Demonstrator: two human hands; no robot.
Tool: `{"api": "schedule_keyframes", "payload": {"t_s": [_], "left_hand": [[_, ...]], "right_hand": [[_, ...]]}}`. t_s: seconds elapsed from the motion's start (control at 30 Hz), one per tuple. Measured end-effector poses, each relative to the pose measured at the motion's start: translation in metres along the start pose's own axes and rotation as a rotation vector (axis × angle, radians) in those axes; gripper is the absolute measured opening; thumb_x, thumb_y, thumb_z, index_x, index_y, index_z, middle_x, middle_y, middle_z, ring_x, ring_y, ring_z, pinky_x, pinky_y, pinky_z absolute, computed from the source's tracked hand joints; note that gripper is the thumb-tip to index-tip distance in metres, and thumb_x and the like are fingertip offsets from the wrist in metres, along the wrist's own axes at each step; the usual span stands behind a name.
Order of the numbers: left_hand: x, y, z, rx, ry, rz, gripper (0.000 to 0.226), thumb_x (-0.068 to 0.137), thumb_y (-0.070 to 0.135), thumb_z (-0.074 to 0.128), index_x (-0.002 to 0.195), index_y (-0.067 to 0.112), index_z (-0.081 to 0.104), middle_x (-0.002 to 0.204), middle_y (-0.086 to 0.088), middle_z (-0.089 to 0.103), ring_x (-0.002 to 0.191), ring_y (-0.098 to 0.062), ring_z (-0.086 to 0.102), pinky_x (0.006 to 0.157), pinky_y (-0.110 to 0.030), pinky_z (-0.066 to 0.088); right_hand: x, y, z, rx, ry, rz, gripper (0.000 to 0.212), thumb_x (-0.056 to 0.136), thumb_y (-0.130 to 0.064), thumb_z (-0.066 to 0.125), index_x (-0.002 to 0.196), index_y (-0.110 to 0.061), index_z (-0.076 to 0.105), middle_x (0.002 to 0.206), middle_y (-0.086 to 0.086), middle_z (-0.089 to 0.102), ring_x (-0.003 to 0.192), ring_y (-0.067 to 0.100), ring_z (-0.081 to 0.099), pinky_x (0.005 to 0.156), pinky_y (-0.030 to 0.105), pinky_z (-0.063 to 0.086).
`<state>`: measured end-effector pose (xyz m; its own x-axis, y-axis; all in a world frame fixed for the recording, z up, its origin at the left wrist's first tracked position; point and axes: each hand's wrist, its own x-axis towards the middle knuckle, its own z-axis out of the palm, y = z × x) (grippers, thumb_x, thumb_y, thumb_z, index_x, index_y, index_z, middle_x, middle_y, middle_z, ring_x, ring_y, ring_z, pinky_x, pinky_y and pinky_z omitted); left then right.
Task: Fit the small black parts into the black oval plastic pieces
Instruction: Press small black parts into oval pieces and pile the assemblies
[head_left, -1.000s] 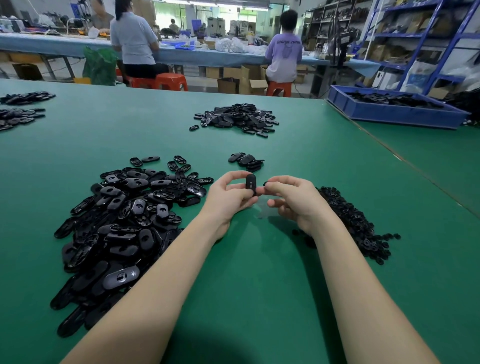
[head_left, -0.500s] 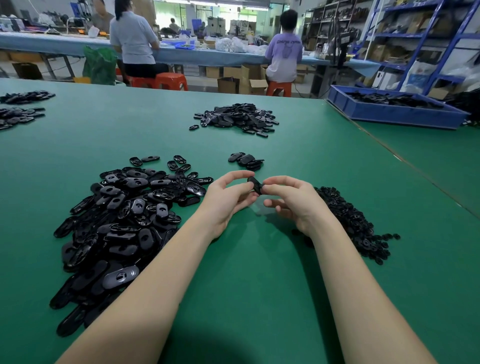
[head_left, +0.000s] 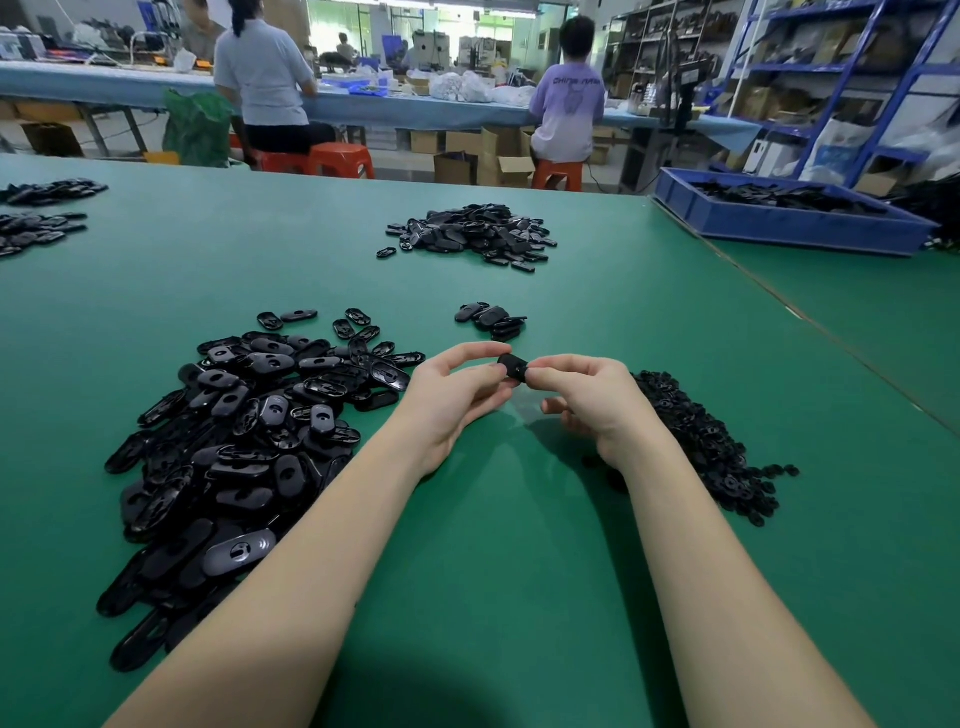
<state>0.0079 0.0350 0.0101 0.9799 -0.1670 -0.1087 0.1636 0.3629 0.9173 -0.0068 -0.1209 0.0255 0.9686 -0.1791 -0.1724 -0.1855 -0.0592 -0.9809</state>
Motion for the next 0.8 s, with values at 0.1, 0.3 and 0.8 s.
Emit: {"api": "schedule_keyframes", "payload": {"t_s": [0.1, 0.3, 0.8], "left_hand": [[-0.0001, -0.0003, 0.0004, 0.022, -0.007, 0.0, 0.02, 0.094, -0.005, 0.061, 0.105, 0.009, 0.07, 0.105, -0.019, 0.075, 0.094, -0.022, 0.074, 0.086, -0.025, 0.059], [-0.0002, -0.0007, 0.0015, 0.047, -0.009, -0.006, 0.016, 0.093, -0.003, 0.064, 0.1, 0.009, 0.072, 0.095, -0.012, 0.076, 0.085, -0.017, 0.073, 0.08, -0.021, 0.059], [0.0007, 0.003, -0.0035, -0.008, -0.054, -0.035, 0.016, 0.095, -0.004, 0.059, 0.102, 0.008, 0.066, 0.089, -0.011, 0.076, 0.081, -0.019, 0.074, 0.077, -0.025, 0.06]], "right_hand": [[0.0011, 0.0007, -0.0001, -0.049, 0.034, -0.022, 0.009, 0.086, -0.016, 0.08, 0.079, -0.02, 0.076, 0.067, -0.007, 0.069, 0.046, 0.002, 0.054, 0.041, 0.014, 0.038], [0.0022, 0.0017, 0.0005, -0.089, 0.065, -0.051, 0.011, 0.082, -0.017, 0.083, 0.075, -0.021, 0.076, 0.065, -0.003, 0.063, 0.047, 0.005, 0.046, 0.041, 0.014, 0.035], [-0.0043, 0.0014, -0.0023, -0.075, 0.005, -0.091, 0.01, 0.081, -0.029, 0.086, 0.086, -0.024, 0.078, 0.073, -0.012, 0.074, 0.046, 0.001, 0.052, 0.045, 0.009, 0.039]]}}
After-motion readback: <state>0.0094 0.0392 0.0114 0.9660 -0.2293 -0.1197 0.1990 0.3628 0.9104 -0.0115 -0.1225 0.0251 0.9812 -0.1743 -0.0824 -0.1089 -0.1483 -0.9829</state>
